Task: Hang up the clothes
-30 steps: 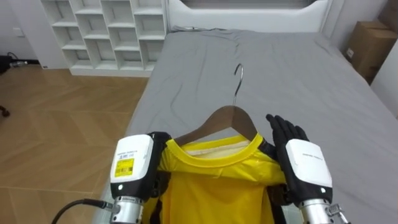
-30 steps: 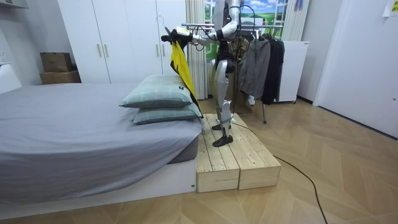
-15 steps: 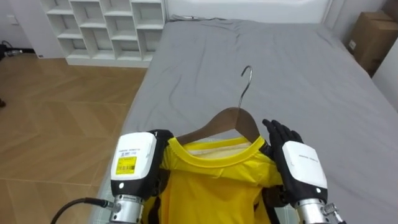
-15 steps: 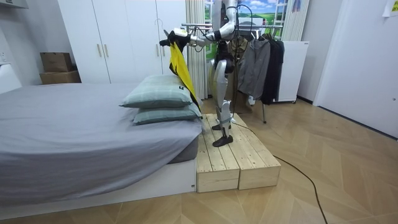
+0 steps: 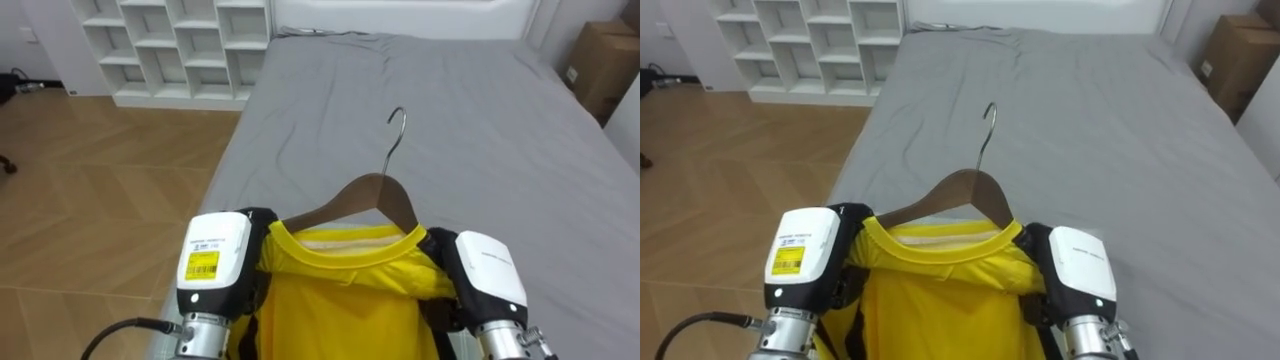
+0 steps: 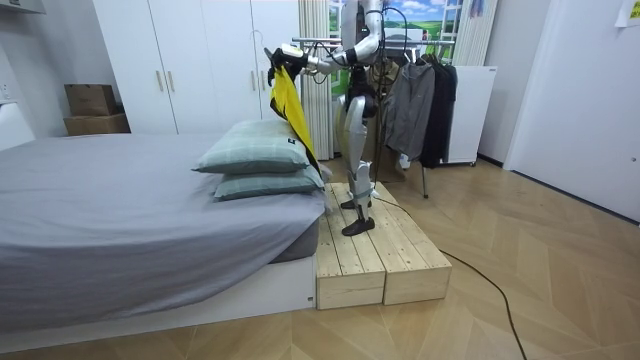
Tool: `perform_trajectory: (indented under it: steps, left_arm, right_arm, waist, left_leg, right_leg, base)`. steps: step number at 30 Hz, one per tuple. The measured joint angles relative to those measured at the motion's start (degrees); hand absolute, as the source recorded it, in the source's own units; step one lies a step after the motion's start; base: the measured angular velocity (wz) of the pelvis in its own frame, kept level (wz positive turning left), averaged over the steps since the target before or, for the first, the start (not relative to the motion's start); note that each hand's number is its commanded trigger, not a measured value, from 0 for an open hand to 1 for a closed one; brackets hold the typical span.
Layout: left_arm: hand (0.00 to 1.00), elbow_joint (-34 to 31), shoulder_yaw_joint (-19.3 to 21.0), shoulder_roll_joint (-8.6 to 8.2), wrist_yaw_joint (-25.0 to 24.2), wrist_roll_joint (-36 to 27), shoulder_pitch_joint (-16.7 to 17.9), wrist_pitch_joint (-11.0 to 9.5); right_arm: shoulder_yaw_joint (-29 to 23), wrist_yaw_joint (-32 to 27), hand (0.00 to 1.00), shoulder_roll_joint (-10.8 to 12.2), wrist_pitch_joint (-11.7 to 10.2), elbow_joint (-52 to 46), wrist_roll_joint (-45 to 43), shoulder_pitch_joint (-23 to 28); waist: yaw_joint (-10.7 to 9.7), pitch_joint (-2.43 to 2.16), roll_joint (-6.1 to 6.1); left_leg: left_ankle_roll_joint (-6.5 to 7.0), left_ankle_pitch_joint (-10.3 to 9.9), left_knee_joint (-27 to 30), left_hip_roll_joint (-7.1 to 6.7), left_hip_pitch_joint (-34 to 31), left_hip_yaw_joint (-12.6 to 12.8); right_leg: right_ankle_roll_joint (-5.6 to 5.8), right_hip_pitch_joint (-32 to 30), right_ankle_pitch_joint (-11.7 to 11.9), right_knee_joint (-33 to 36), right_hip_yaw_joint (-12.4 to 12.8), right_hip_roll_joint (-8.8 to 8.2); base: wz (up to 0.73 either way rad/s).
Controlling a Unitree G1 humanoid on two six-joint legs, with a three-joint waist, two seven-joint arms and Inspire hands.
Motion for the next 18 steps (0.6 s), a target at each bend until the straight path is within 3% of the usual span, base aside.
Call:
perform_trajectory:
  steps: [7,18]
  left_arm:
    - [1.0,-0.04,0.01,-0.1,1.12,1.23,0.01,0.06]
    - [1.0,-0.04,-0.09,-0.35,1.16,1.78,0.0,0.69]
  right_arm:
    - [-0.98,0.38,1.0,0.77,0.03,0.0,0.23,0.06]
    - [-1.31,1.63,1.0,0.52,-0.04,-0.01,2.42,0.06]
  waist:
    - [-1.11,-0.47,0.72]
    - [-1.54,-0.47,0.69]
  left_leg:
    - [0.01,0.01,0.07,-0.05,-0.01,-0.12]
    - [0.01,0.01,0.05,-0.09,0.47,-0.1]
  right_leg:
    - [0.08,0.42,0.12,0.05,-0.13,-0.02]
    - [0.09,0.48,0.12,0.01,-0.11,-0.1]
  base:
    - [0.0]
    - [0.0]
